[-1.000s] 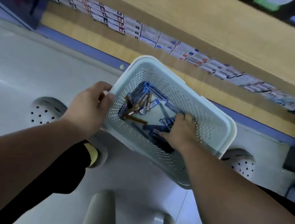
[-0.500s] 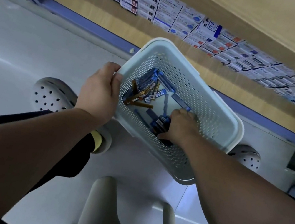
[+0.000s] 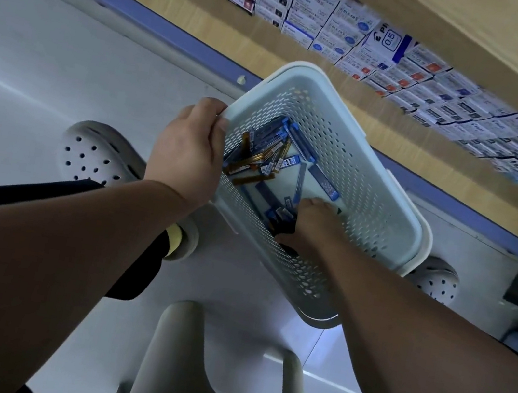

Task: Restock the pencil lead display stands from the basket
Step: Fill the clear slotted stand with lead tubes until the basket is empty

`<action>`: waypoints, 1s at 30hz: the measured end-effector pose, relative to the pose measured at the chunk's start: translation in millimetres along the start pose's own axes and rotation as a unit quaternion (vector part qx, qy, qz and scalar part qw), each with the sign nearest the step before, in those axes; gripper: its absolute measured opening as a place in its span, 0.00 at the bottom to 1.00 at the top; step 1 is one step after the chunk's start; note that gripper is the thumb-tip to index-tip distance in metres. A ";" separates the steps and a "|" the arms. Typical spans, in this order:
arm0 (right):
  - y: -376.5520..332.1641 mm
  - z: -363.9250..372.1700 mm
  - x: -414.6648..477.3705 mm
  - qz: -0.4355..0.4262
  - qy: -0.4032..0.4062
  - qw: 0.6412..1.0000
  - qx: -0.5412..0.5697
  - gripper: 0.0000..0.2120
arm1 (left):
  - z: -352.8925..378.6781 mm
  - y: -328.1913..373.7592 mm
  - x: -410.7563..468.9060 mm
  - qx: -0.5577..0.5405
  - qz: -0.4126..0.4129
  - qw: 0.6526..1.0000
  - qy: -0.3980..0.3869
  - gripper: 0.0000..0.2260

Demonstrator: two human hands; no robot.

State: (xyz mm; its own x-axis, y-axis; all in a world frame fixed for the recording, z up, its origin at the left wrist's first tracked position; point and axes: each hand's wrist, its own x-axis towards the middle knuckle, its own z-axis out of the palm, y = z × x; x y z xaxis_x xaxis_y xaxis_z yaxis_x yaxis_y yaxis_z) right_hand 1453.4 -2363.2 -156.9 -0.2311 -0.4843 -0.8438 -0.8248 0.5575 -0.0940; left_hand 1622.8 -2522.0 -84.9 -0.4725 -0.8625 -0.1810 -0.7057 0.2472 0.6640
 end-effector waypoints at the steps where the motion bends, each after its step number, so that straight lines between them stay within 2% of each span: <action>1: -0.4 -0.4 -2.0 -0.001 0.000 1.000 0.002 0.39 | 0.3 0.0 -0.1 0.000 -0.001 1.000 0.002 0.11; 6: -2.6 3.8 -9.1 -0.010 0.006 0.999 0.035 0.35 | 1.7 -0.3 0.5 -0.001 0.008 1.000 -0.002 0.12; 11: -8.4 8.7 -9.1 0.016 0.007 0.997 0.081 0.32 | 1.8 -0.5 1.1 0.005 0.010 1.000 -0.004 0.12; 17: -10.3 14.0 -8.6 -0.010 -0.021 0.996 0.083 0.15 | 2.4 -1.6 2.0 -0.005 0.006 1.000 -0.003 0.12; 24: -11.9 15.2 -8.8 -0.036 -0.035 0.996 0.076 0.16 | 1.9 -1.4 1.7 -0.006 0.013 1.000 -0.002 0.11; 30: -16.7 16.6 -8.7 -0.049 -0.052 0.992 0.104 0.06 | 1.5 -1.2 2.1 0.003 0.027 1.000 -0.008 0.12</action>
State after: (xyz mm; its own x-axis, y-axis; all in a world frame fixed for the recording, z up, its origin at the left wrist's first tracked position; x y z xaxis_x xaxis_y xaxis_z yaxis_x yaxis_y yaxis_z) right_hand 1477.8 -2357.1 -156.7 -0.0916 -0.4769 -0.8742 -0.7135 0.6438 -0.2764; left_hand 1621.9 -2523.5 -87.1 -0.5185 -0.8408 -0.1559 -0.6822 0.2968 0.6682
